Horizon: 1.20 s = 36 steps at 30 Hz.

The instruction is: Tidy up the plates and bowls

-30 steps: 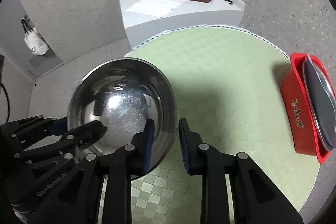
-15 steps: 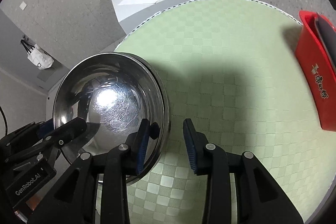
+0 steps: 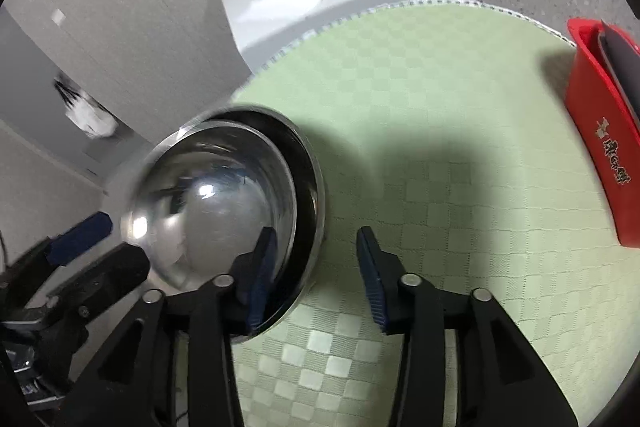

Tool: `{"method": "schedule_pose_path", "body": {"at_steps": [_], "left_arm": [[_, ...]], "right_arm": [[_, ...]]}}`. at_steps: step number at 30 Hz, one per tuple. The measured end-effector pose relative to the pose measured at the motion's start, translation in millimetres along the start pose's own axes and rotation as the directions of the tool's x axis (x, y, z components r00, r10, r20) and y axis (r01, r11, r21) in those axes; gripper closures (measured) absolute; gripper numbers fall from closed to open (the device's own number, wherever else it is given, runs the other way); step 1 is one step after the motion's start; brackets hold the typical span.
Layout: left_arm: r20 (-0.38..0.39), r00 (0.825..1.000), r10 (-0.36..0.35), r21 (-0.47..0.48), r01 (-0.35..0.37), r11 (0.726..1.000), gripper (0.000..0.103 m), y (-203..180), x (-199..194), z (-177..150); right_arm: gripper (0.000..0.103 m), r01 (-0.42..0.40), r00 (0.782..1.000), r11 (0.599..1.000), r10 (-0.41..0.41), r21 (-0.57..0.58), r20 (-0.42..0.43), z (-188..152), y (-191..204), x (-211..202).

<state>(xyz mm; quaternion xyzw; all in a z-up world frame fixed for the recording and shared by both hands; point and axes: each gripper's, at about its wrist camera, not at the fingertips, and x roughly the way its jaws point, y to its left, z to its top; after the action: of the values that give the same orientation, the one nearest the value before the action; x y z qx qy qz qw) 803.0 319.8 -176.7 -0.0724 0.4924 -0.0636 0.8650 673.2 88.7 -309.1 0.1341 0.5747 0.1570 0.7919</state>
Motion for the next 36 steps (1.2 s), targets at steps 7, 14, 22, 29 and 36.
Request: {"method": "schedule_pose_path", "body": {"at_steps": [7,14,22,29,36], "left_arm": [[0.059,0.998,0.036,0.006,-0.036,0.999,0.029,-48,-28,-36],[0.032,0.999,-0.021,0.077,0.019,0.997,0.029,-127,-34,-101],[-0.062,0.998,-0.005,0.125,0.013,0.992,0.035,-183,-8,-166],[-0.135,0.989,-0.058,0.101,0.071,0.992,0.085,-188,21,-176],[-0.072,0.993,-0.089,0.109,0.096,0.989,0.092,-187,12,-157]], "right_arm": [[0.046,0.015,0.996,0.999,-0.012,-0.036,0.084,-16,-24,-61],[0.036,0.083,0.987,0.995,-0.075,-0.054,0.142,-71,-83,-136],[0.036,0.072,0.996,0.997,-0.070,-0.031,0.049,-138,-131,-140],[0.076,-0.032,0.998,0.999,0.031,-0.011,-0.059,-161,-140,-111],[0.094,-0.055,0.998,0.998,0.055,0.012,-0.020,-149,-138,-107]]}}
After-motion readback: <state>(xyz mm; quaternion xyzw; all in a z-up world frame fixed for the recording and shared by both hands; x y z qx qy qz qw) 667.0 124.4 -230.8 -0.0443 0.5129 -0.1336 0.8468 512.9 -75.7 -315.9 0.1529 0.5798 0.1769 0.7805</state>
